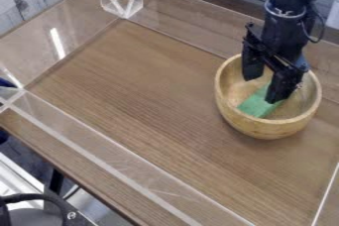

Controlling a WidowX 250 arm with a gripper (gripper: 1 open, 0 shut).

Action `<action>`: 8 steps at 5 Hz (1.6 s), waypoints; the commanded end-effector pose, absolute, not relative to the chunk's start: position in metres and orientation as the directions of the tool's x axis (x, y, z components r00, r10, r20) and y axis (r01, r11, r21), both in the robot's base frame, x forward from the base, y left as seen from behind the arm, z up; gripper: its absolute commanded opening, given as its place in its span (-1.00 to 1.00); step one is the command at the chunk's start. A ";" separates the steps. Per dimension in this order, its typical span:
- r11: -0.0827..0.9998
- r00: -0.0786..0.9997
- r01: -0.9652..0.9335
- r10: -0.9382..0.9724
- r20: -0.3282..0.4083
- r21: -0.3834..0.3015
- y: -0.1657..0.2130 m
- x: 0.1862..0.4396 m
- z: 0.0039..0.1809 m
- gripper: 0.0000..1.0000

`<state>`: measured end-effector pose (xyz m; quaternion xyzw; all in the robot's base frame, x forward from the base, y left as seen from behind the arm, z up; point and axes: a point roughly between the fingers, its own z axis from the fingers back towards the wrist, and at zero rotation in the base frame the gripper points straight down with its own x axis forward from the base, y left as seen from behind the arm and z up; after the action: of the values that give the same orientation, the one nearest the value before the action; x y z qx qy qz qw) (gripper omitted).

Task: Remove the green block from inside the brown bowl and put it on the table

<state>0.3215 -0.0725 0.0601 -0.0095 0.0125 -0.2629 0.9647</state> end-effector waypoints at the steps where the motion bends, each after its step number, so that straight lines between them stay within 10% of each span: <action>1: 0.859 0.859 0.511 -0.511 0.038 -0.008 -0.075 0.328 0.074 1.00; 8: 0.853 0.848 0.522 -0.520 0.102 0.009 -0.078 0.328 0.077 1.00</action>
<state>0.3210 -0.0738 0.0623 -0.0104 -0.0229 -0.2680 0.9631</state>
